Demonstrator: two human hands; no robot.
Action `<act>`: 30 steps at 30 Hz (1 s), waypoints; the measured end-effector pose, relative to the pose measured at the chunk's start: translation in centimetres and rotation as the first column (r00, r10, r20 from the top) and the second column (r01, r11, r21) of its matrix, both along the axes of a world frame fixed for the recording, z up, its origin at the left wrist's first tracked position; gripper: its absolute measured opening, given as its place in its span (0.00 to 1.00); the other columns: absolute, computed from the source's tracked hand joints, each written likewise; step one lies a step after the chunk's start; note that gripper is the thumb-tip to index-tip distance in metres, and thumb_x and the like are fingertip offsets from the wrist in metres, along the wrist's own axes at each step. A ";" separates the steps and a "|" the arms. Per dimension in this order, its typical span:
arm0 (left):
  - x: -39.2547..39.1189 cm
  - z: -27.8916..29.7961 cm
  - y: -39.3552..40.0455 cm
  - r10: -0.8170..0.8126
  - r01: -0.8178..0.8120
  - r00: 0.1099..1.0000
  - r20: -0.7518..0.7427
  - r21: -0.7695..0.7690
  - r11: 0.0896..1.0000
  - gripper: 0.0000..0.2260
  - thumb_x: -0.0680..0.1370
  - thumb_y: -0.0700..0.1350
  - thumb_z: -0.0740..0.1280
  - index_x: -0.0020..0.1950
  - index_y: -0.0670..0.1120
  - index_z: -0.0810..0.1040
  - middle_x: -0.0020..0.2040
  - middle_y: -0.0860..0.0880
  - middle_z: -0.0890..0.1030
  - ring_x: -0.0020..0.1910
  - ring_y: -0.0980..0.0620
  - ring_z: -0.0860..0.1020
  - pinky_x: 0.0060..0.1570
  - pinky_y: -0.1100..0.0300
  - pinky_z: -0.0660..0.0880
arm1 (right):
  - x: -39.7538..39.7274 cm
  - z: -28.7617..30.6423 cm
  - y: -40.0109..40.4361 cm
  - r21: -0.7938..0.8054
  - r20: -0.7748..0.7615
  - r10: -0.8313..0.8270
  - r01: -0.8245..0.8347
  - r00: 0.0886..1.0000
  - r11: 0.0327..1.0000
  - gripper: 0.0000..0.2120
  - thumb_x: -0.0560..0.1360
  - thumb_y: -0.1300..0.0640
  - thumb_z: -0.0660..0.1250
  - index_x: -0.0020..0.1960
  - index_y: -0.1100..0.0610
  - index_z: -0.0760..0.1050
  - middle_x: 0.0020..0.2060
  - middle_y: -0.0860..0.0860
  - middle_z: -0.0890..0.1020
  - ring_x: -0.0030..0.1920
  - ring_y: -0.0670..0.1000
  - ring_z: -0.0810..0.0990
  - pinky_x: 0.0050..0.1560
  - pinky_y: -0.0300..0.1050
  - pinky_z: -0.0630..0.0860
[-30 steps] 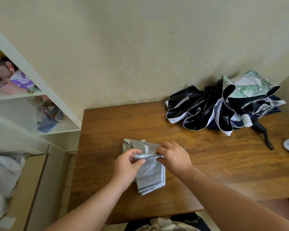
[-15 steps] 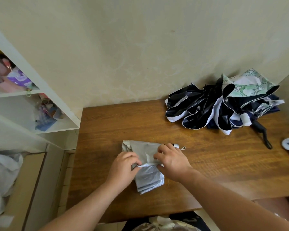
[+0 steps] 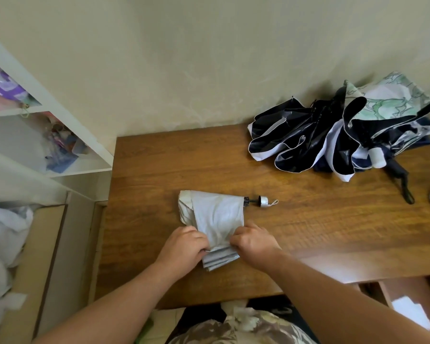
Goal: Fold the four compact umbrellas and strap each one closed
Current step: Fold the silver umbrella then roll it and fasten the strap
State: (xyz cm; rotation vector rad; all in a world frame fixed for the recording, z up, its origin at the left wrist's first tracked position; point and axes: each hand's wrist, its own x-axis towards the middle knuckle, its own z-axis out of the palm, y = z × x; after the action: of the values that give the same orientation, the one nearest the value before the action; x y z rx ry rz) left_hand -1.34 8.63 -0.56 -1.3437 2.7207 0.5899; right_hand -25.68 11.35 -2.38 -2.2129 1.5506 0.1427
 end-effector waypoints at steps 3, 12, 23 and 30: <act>-0.2 -1.0 0.2 0.027 -0.027 1.000 -0.008 0.026 0.999 0.03 0.79 0.51 0.72 0.48 0.56 0.86 0.48 0.60 0.83 0.51 0.54 0.77 0.54 0.54 0.75 | 0.2 0.0 -0.1 0.059 0.034 -0.035 0.033 0.999 0.998 0.14 0.80 0.56 0.63 0.62 0.48 0.80 0.58 0.47 0.79 0.59 0.55 0.73 0.55 0.51 0.77; 0.2 -3.2 0.7 0.041 -0.042 0.999 0.014 0.085 0.995 0.06 0.81 0.53 0.69 0.55 0.59 0.86 0.58 0.63 0.82 0.59 0.55 0.75 0.59 0.56 0.70 | 0.2 -0.7 -3.3 -0.049 0.069 -0.103 0.106 0.992 0.993 0.13 0.81 0.56 0.61 0.63 0.53 0.78 0.69 0.52 0.72 0.69 0.56 0.68 0.63 0.53 0.70; 0.2 -3.9 1.4 0.033 -0.034 0.999 0.021 0.066 0.997 0.04 0.79 0.51 0.74 0.51 0.58 0.88 0.55 0.62 0.84 0.55 0.53 0.77 0.53 0.54 0.75 | -0.4 -1.8 -4.9 0.095 0.092 -0.242 0.234 0.966 0.968 0.17 0.85 0.47 0.57 0.66 0.53 0.78 0.65 0.50 0.78 0.65 0.56 0.74 0.65 0.56 0.76; 0.0 -3.3 1.7 -0.045 0.036 0.991 0.124 0.070 0.997 0.10 0.80 0.51 0.70 0.61 0.59 0.85 0.64 0.62 0.80 0.63 0.53 0.74 0.62 0.52 0.72 | 0.7 0.2 -4.8 0.232 -0.115 -0.144 0.167 0.983 0.958 0.39 0.71 0.36 0.75 0.76 0.42 0.64 0.71 0.50 0.64 0.71 0.57 0.63 0.70 0.59 0.70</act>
State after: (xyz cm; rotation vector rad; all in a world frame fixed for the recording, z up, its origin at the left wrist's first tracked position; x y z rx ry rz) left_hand -1.32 10.33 -3.84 -1.2621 2.5979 0.5682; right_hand -24.94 6.57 -2.23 -1.9140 1.6560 0.3751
